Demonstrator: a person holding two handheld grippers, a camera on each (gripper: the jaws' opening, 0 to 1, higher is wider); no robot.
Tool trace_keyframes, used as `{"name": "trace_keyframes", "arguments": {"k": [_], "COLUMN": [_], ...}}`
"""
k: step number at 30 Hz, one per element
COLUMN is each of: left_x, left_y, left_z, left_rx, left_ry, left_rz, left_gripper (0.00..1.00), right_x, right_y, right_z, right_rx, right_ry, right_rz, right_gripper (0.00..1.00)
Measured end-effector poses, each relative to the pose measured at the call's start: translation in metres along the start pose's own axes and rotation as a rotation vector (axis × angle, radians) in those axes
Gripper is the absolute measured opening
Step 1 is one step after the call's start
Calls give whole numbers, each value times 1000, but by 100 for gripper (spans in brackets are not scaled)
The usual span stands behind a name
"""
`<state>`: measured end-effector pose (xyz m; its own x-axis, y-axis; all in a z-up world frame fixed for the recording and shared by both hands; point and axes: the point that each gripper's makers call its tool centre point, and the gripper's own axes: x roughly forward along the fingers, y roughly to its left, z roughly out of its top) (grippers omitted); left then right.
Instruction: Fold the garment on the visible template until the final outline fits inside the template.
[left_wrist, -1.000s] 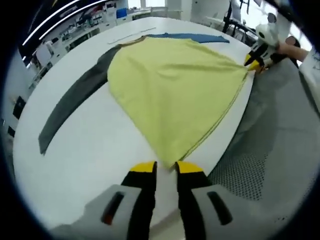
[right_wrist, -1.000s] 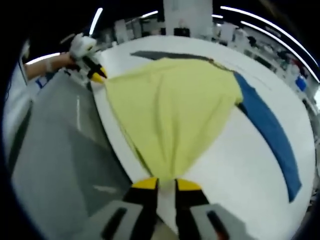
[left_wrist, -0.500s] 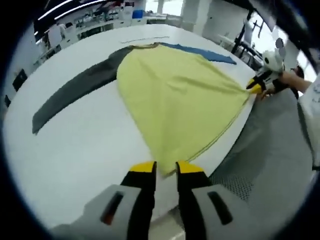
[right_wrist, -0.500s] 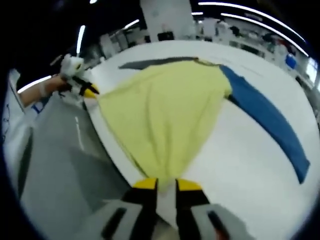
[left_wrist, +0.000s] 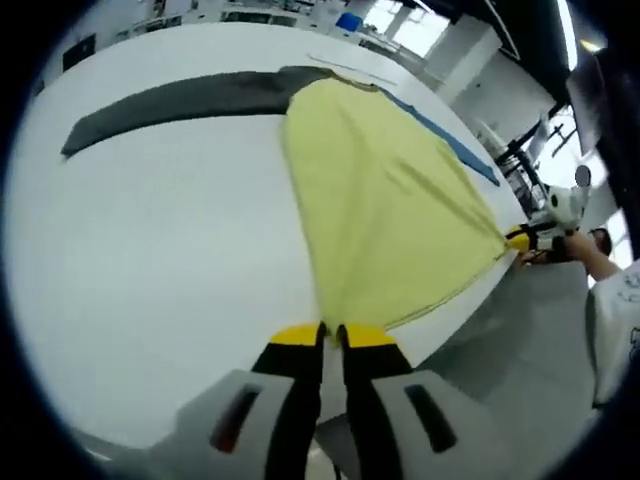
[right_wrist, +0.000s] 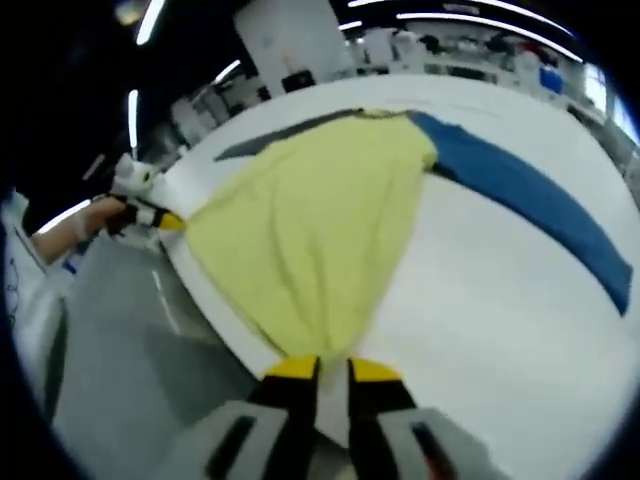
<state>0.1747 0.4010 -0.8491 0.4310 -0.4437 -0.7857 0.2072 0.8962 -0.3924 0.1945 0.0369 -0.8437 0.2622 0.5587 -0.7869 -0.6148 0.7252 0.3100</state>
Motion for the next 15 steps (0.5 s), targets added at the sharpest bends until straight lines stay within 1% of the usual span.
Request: {"name": "trace_keyframes", "arguments": {"k": [3, 6, 8, 11, 15], "left_x": [0, -1, -3, -7, -5], "left_y": [-4, -4, -3, -2, -5], "left_z": [0, 0, 0, 1, -2], "left_rx": [-13, -5, -18, -39, -34], "left_ry": [-4, -3, -2, -15, -6], "left_rz": [-1, 0, -2, -12, -16], "left_gripper": [0, 0, 0, 0, 0], "right_x": [2, 2, -2, -8, -8], "right_y": [0, 0, -1, -2, -4], "right_z": [-3, -3, -1, 1, 1], "right_rx": [10, 38, 33, 40, 72], "right_ry": [9, 8, 0, -7, -11], "right_rz": [2, 4, 15, 19, 30], "right_gripper": [0, 0, 0, 0, 0]}}
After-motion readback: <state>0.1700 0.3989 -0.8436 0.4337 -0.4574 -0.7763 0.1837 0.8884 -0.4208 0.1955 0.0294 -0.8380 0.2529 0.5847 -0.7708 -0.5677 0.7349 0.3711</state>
